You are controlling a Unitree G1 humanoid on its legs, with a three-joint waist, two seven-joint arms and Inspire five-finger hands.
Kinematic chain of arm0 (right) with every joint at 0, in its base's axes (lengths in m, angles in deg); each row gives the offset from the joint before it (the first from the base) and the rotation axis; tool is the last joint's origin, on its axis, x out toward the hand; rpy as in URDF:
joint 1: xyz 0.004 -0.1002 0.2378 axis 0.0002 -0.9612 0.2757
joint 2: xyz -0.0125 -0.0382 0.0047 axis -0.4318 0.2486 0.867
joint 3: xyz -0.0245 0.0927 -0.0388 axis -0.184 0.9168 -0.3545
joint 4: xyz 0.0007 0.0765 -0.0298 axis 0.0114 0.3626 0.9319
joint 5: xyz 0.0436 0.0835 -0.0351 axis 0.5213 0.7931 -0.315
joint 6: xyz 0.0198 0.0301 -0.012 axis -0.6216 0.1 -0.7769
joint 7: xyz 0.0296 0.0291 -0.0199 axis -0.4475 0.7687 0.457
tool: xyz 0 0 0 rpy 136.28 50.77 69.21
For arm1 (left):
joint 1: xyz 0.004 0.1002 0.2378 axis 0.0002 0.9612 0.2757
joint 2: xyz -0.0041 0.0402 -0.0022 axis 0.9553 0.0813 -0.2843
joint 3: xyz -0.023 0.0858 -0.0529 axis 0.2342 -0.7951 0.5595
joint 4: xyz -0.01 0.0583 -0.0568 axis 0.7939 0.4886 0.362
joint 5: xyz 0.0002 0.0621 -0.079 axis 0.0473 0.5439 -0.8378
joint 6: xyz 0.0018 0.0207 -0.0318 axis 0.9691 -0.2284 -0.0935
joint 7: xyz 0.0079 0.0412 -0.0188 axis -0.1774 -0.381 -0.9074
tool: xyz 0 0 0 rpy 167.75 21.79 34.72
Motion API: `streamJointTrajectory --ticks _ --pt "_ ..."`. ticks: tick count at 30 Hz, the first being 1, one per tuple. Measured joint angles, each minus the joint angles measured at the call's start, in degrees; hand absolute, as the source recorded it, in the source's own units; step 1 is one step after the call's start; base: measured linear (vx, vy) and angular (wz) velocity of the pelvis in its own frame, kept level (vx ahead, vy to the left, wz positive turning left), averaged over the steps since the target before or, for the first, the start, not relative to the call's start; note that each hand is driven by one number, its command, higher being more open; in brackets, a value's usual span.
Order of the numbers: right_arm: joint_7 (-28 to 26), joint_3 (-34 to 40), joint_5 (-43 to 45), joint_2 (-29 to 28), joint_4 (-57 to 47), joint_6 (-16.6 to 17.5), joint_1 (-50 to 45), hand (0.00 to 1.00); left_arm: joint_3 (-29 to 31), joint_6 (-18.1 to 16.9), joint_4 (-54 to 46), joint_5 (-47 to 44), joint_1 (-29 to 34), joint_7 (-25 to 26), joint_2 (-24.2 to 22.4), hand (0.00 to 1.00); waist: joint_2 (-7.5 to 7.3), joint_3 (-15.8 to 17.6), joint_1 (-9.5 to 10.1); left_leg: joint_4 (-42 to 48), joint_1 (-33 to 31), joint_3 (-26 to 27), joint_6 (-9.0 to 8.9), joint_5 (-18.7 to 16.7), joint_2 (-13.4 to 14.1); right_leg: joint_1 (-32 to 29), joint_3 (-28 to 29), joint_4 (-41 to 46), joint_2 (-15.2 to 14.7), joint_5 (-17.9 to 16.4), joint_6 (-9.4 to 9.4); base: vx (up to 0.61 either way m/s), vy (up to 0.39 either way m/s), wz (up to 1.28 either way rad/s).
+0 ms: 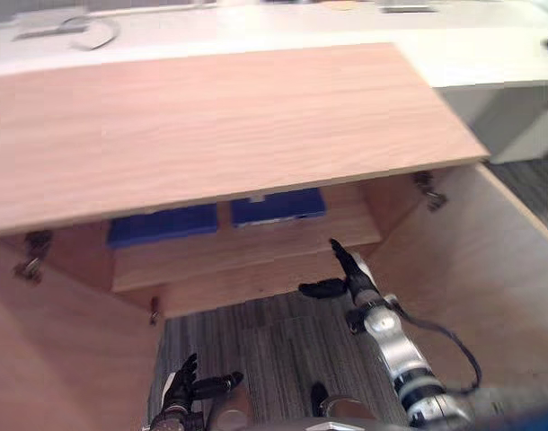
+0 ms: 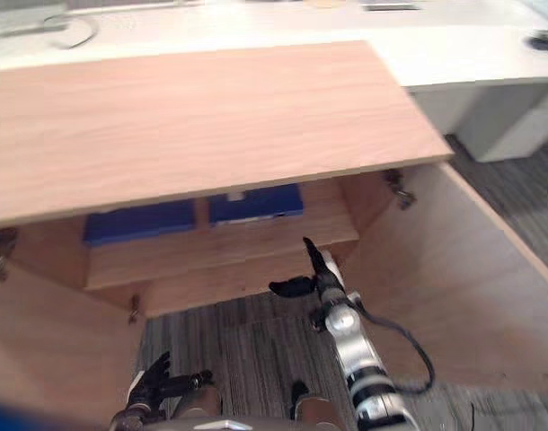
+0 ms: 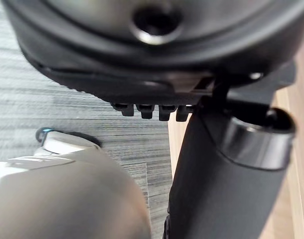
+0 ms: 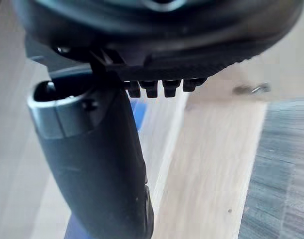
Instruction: Walk over to the cabinet, pick up the folder, carry it to the office cabinet, place the folder inside the office cabinet, then close the office cabinet door
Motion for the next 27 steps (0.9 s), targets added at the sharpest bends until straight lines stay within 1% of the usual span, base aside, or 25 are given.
streamJointTrajectory --ticks 1,2,4,5,6,7,8,9,10,11,12,13,14,15,17,18,19,20,22,24,27 --pt "0.49 2.28 0.57 0.13 -0.02 -0.03 -3.18 1.0 -0.8 -0.02 0.5 0.66 -0.76 -0.01 -0.32 1.0 0.25 -0.44 -0.75 -1.73 2.22 3.23 -0.05 0.03 -0.5 -0.02 2.53 -0.79 -0.31 1.16 0.95 -0.05 0.209 -1.24" --pt "0.8 3.22 1.23 0.13 -0.08 -0.03 -4.71 1.0 -1.25 0.0 0.86 0.81 -1.24 -0.01 -0.51 1.0 0.33 -0.56 -1.02 -2.37 3.39 4.99 -0.06 0.03 -0.7 -0.03 3.72 -1.06 -0.37 1.8 1.19 -0.06 0.158 -1.43" --pt "1.45 4.56 6.67 -0.32 -1.02 -0.12 -10.38 1.0 -2.64 -0.05 1.13 1.74 -2.87 0.59 -1.32 1.0 0.17 -0.69 -2.08 -2.98 7.2 10.79 -0.06 0.02 -1.61 -0.18 7.83 -0.99 -0.24 3.72 2.02 -0.08 0.116 -1.5" --pt "1.47 4.57 7.61 -0.55 -1.22 -0.18 -11.57 1.0 -2.73 -0.08 1.18 1.74 -3.39 0.9 -1.54 1.0 0.02 -0.65 -2.28 -2.94 8.06 12.2 -0.04 0.01 -1.58 -0.26 8.4 -0.77 -0.18 4.21 1.97 -0.1 0.06 -1.46" --pt "1.57 4.59 9.3 -1.5 -1.32 -0.39 -13.4 1.0 -2.66 -0.22 1.28 1.74 -4.41 1.54 -1.84 1.0 -0.31 -0.57 -2.85 -2.51 9.52 14.73 0.1 -0.18 -1.44 -0.69 7.09 -0.33 -0.13 5.58 1.8 -0.1 0.027 -1.27" --pt "1.86 4.76 9.67 -2.5 -1.37 -0.42 -14.53 1.0 -2.53 -0.61 1.7 1.74 -5.56 1.95 -2.01 1.0 -0.35 -0.59 -3.09 -1.71 10.02 16.99 0.37 -0.54 -0.88 -1.48 2.98 -0.32 -0.02 7.19 0.83 -0.23 -0.012 -1.43" --pt "2.05 4.72 10.74 -3.51 -1.37 -0.53 -15.62 1.0 -2.19 -1.46 2.11 1.7 -6.86 2.51 -2.17 1.0 -0.26 -0.34 -3.16 -1.52 10.25 20.02 0.78 -0.8 0.15 -2.47 -5.97 -0.34 -1.24 7.45 -2.07 -0.22 -0.027 -1.02" --pt "2.33 4.65 11.21 -4.2 -1.34 -0.66 -16.1 1.0 -2.0 -1.9 2.8 1.64 -7.66 2.94 -2.17 1.0 -0.65 -0.14 -3.28 -1.6 10.65 21.06 0.96 -0.92 0.17 -3.18 -11.69 2.39 -2.73 5.82 -4.09 -0.24 -0.054 -0.85" --pt "2.59 4.12 11.28 -5.03 -1.09 -0.93 -17.12 1.0 -2.05 -2.06 4.98 1.53 -9.27 4.14 -2.47 1.0 -0.73 -0.12 -3.47 -1.4 11.36 22.92 0.45 -1.22 1.17 -3.52 -20.85 8.33 -5.73 2.16 -6.98 -0.14 -0.088 -0.62" --pt "2.59 3.85 11.63 -5.37 -0.99 -0.9 -18.01 1.0 -2.15 -2.06 6.57 1.4 -9.8 4.94 -2.81 1.0 0.01 -0.52 -3.4 -0.55 11.51 24.0 -0.43 -1.3 2.98 -3.04 -24.43 12.64 -7.19 0.11 -7.26 -0.11 -0.126 -0.62" --pt "2.66 3.86 11.9 -5.55 -0.96 -0.9 -18.32 1.0 -2.03 -2.07 7.02 1.23 -9.51 5.19 -2.89 1.0 0.29 -0.67 -3.36 -0.23 11.63 24.53 -0.98 -1.21 3.85 -2.42 -25.04 13.53 -7.85 -0.49 -6.86 -0.07 -0.2 -0.66" --pt "2.92 4.07 12.84 -5.99 -0.94 -0.89 -18.65 1.0 -1.61 -2.11 8.07 0.72 -8.77 5.38 -2.85 1.0 -0.15 -1.06 -3.31 -0.12 11.77 25.54 -2.12 -0.99 4.67 -0.37 -25.35 12.43 -9.41 -1.91 -4.55 -0.03 -0.28 -0.72" --pt "3.37 4.66 13.47 -6.31 -0.28 -0.85 -18.08 1.0 -0.52 -2.02 9.94 0.34 -8.54 6.03 -2.59 1.0 -0.84 -1.35 -3.27 -0.05 11.87 26.54 -3.58 -0.73 5.47 0.75 -25.09 9.03 -8.64 -3.19 -2.17 -0.03 -0.305 -0.59" --pt "3.69 5.44 13.52 -6.38 0.08 -0.84 -18.14 1.0 0.24 -1.81 11.23 0.35 -8.45 6.22 -3.02 1.0 -0.35 -1.56 -3.46 -0.9 11.91 26.55 -3.48 -0.18 5.91 1.15 -25.42 7.57 -7.74 -2.51 -2.65 -0.01 -0.318 -0.46" --pt "5.33 8.88 13.97 -6.07 1.33 -0.83 -18.02 1.0 2.58 -1.54 13.2 0.44 -7.87 6.2 -4.72 1.0 1.23 -2.94 -3.03 -7.54 13.36 26.24 -4.21 3.77 6.59 0.87 -24.54 3.74 -3.8 -0.23 -4.89 0.01 -0.245 -0.4" --pt "5.69 9.23 14.13 -5.62 1.51 -0.83 -17.98 1.0 2.97 -1.53 13.67 0.44 -7.79 6.44 -4.94 1.0 1.61 -3.28 -3.07 -9.02 13.73 26.31 -4.5 4.65 6.8 0.95 -24.42 2.74 -3.01 0.14 -5.09 0.03 -0.184 -0.38" --pt "6.18 10.03 14.79 -4.54 1.75 -0.83 -18.0 1.0 3.18 -1.52 14.66 0.45 -7.75 6.73 -5.13 1.0 2.13 -3.97 -3.13 -11.83 14.39 26.12 -4.68 6.64 6.91 1.0 -24.42 1.26 -1.83 0.84 -5.76 0.04 -0.182 -0.18" --pt "6.54 10.96 15.65 -3.9 1.81 -0.8 -17.96 1.0 3.18 -1.52 15.01 0.47 -7.76 6.73 -5.16 1.0 2.26 -4.21 -3.19 -13.95 14.83 25.58 -4.18 8.02 6.89 1.03 -24.5 0.45 -1.06 1.21 -6.22 0.05 -0.166 -0.12" --pt "7.21 12.27 15.63 -2.73 1.81 -0.78 -17.75 1.0 3.39 -1.52 15.21 0.54 -7.94 6.72 -5.18 1.0 2.14 -4.27 -3.21 -15.95 15.33 24.14 -3.72 9.24 6.64 1.04 -24.72 0.19 -0.53 1.44 -6.68 0.03 -0.093 0.0" --pt "7.98 14.12 15.61 -1.91 1.81 -0.78 -17.32 1.0 3.44 -1.53 15.26 0.88 -7.96 6.73 -5.16 1.0 1.75 -4.56 -3.27 -17.46 15.5 22.05 -3.16 10.51 5.87 1.01 -24.94 0.13 -0.67 1.38 -6.78 0.03 -0.026 0.07" --pt "8.93 16.99 15.57 -0.67 1.81 -0.76 -15.45 1.0 2.44 -1.54 15.43 1.66 -7.96 6.82 -4.64 1.0 1.51 -5.13 -3.38 -18.25 15.3 20.08 -3.3 11.08 4.8 1.02 -25.42 0.06 -1.69 1.48 -6.63 0.02 0.045 0.11"
